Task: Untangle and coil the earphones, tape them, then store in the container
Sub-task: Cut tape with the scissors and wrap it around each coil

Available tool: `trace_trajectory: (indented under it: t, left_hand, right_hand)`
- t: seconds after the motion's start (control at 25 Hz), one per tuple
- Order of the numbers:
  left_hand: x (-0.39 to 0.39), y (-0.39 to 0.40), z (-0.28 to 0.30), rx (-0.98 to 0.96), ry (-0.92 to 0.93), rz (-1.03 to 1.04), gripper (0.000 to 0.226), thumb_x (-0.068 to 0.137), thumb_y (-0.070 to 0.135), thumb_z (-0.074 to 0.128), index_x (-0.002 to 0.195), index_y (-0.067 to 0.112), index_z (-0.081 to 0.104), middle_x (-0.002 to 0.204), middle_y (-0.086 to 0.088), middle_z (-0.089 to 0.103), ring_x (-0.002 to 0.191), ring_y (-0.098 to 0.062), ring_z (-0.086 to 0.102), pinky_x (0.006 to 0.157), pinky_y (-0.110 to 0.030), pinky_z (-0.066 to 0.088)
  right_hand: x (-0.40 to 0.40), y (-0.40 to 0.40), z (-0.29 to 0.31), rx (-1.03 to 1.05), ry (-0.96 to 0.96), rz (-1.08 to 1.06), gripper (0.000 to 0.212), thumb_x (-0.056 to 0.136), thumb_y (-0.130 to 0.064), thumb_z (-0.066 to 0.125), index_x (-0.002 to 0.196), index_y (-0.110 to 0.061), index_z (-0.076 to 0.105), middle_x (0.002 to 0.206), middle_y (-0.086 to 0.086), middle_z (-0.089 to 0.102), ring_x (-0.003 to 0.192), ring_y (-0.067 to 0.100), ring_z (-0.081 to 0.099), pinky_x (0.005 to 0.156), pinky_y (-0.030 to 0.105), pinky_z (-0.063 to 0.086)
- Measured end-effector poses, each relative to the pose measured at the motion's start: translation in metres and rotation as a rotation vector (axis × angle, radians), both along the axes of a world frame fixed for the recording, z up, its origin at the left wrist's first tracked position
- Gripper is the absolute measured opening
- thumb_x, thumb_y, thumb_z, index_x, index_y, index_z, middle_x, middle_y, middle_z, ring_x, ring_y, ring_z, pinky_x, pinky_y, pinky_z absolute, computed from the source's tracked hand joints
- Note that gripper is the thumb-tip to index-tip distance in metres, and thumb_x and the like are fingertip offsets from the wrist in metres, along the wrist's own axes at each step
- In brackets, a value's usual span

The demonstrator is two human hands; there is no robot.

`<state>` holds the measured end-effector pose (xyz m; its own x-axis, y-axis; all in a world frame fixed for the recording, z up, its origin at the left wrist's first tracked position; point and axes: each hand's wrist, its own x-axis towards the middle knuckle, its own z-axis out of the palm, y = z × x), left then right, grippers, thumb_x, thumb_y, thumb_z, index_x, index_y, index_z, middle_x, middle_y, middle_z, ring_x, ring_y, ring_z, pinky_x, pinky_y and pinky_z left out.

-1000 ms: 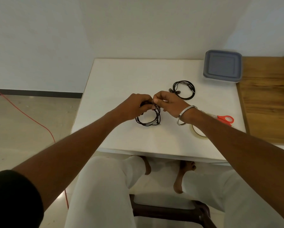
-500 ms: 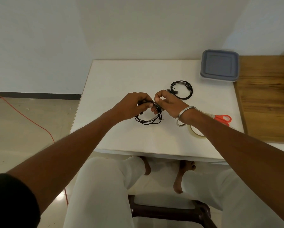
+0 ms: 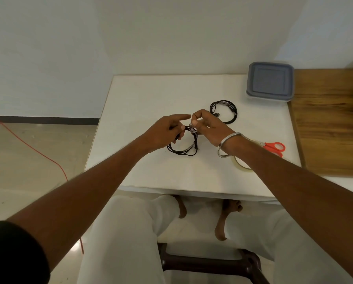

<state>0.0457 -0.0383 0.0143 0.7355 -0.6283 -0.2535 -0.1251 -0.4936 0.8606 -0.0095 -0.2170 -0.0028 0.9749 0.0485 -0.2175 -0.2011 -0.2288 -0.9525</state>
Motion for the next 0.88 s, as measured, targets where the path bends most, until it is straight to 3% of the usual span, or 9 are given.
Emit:
trace_trajectory:
  t: [0.16, 0.32, 0.48, 0.64, 0.76, 0.88]
  left_hand:
    - [-0.003, -0.003, -0.003, 0.009, 0.039, 0.018, 0.038, 0.101, 0.01, 0.045, 0.138, 0.015, 0.043, 0.074, 0.002, 0.062, 0.07, -0.008, 0.057, 0.065, -0.024, 0.05]
    - [-0.003, -0.004, -0.005, 0.008, 0.055, 0.032, 0.038, 0.101, 0.013, 0.046, 0.139, 0.014, 0.041, 0.074, 0.002, 0.062, 0.07, -0.008, 0.058, 0.064, -0.022, 0.049]
    - [-0.005, -0.005, -0.005, -0.007, 0.064, 0.045, 0.039, 0.101, 0.013, 0.046, 0.14, 0.014, 0.04, 0.076, 0.002, 0.063, 0.072, -0.008, 0.059, 0.067, -0.024, 0.05]
    - [-0.005, -0.006, -0.004, -0.024, 0.075, 0.053, 0.04, 0.101, 0.013, 0.045, 0.141, 0.014, 0.039, 0.078, 0.002, 0.063, 0.073, -0.009, 0.059, 0.069, -0.027, 0.051]
    - [-0.005, -0.006, -0.005, -0.032, 0.078, 0.052, 0.04, 0.101, 0.013, 0.045, 0.141, 0.014, 0.039, 0.078, 0.002, 0.063, 0.074, -0.011, 0.058, 0.07, -0.027, 0.052]
    - [-0.006, -0.006, -0.006, -0.04, 0.082, 0.051, 0.04, 0.101, 0.013, 0.045, 0.141, 0.014, 0.039, 0.077, 0.002, 0.063, 0.073, -0.012, 0.057, 0.07, -0.027, 0.052]
  right_hand:
    - [-0.003, 0.005, -0.002, 0.06, -0.02, -0.027, 0.007, 0.098, -0.023, 0.046, 0.095, -0.019, 0.05, 0.095, 0.014, 0.065, 0.087, 0.021, 0.066, 0.085, 0.031, 0.055]
    - [-0.004, 0.01, -0.008, 0.048, -0.019, -0.055, 0.009, 0.097, -0.027, 0.047, 0.096, -0.019, 0.051, 0.092, 0.015, 0.068, 0.091, 0.029, 0.066, 0.083, 0.036, 0.057]
    - [-0.003, 0.012, -0.005, -0.001, -0.019, -0.116, 0.009, 0.098, -0.024, 0.046, 0.097, -0.016, 0.05, 0.086, 0.01, 0.067, 0.069, 0.015, 0.063, 0.071, 0.024, 0.053]
    - [-0.002, 0.013, -0.006, -0.031, -0.02, -0.137, 0.007, 0.097, -0.022, 0.048, 0.09, -0.022, 0.05, 0.08, 0.007, 0.065, 0.066, 0.015, 0.06, 0.071, 0.032, 0.053]
    - [-0.004, 0.015, -0.005, -0.051, -0.031, -0.151, 0.006, 0.096, -0.021, 0.049, 0.09, -0.019, 0.05, 0.075, 0.003, 0.064, 0.06, 0.009, 0.057, 0.063, 0.022, 0.049]
    - [-0.003, 0.016, -0.006, -0.081, -0.029, -0.168, 0.006, 0.095, -0.022, 0.051, 0.092, -0.018, 0.051, 0.073, 0.003, 0.063, 0.06, 0.011, 0.056, 0.064, 0.026, 0.05]
